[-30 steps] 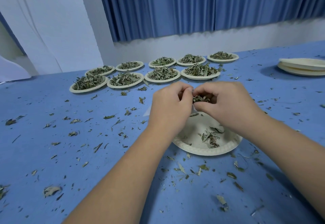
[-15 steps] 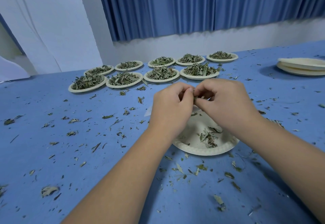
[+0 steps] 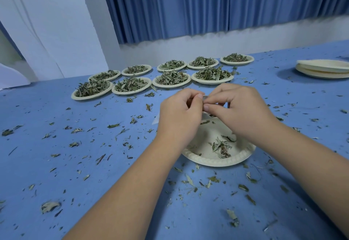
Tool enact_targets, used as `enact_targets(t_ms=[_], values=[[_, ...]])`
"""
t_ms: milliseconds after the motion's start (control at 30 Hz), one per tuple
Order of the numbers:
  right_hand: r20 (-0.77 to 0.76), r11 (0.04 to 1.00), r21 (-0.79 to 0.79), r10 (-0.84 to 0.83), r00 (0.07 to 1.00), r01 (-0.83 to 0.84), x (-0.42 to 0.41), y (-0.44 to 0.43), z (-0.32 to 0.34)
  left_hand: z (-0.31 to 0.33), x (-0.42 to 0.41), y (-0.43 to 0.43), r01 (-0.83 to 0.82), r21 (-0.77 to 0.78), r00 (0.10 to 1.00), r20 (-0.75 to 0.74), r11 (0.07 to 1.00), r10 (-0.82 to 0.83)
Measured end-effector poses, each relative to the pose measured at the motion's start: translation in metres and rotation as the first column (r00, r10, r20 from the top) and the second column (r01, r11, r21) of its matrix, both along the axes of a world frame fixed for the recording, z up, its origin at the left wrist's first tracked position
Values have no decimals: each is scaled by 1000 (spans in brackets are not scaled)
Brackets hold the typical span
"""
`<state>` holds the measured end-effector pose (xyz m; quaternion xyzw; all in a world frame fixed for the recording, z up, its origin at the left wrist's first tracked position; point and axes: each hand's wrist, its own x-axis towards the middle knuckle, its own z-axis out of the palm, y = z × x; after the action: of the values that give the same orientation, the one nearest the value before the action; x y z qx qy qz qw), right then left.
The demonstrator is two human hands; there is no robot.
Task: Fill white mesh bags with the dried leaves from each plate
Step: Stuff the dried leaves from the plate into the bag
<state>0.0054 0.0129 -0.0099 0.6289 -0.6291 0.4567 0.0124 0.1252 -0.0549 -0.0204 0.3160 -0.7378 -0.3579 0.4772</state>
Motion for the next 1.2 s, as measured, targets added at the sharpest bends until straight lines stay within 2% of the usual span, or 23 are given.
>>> enact_targets(t_ms=[133, 300, 400, 600, 833, 900, 1000, 1100, 1200], values=[[247, 999, 53, -16, 969, 3, -5, -4, 0, 0, 0, 2, 20, -19, 1000, -8, 1000, -20], [441, 994, 112, -58, 896, 9, -12, -7, -1, 1, -2, 7, 76, -65, 997, 2, 995, -76], [499, 984, 173, -58, 865, -34, -18, -11, 2, 1, -4, 10, 99, -76, 995, -3, 992, -100], [442, 901, 395, -15, 897, -179, -24, -19, 15, 1, -4, 10, 109, -114, 994, 27, 987, -107], [317, 921, 387, -79, 945, -53, -14, -34, 14, 0, 0, -1, 102, -40, 995, 6, 994, -102], [351, 931, 357, -62, 934, -73, -13, -33, 10, 0, 2, -6, 78, -26, 997, 16, 997, -78], [513, 911, 338, 32, 858, -236, -14, -25, 4, 0, 5, -11, 21, -6, 1000, -8, 1000, -21], [713, 866, 289, 89, 695, -408, -17, -18, 0, 2, 8, -15, -16, 25, 999, -41, 1000, 17], [830, 840, 258, 60, 555, -478, -13, -16, 0, 4, 10, -15, -18, 50, 996, -86, 999, 22]])
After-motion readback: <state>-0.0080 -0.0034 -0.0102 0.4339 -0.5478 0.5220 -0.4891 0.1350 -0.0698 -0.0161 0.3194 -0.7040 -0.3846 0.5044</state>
